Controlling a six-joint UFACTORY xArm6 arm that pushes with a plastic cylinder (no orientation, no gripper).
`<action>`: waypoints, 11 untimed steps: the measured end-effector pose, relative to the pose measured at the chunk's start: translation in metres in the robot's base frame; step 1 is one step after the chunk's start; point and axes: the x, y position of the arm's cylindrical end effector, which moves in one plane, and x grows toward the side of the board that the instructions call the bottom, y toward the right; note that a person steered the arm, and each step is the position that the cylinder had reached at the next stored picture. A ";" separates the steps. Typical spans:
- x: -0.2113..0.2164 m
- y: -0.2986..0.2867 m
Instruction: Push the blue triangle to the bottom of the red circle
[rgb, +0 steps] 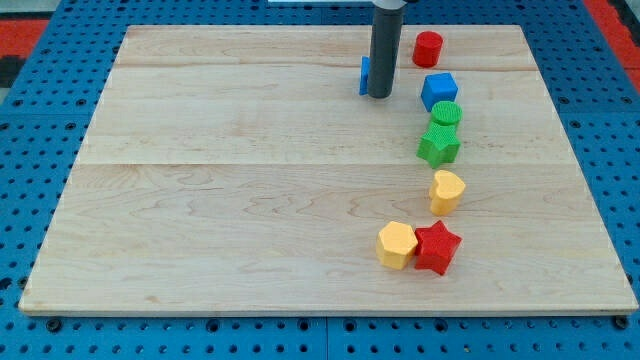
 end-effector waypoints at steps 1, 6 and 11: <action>0.009 -0.056; -0.044 -0.032; -0.034 0.027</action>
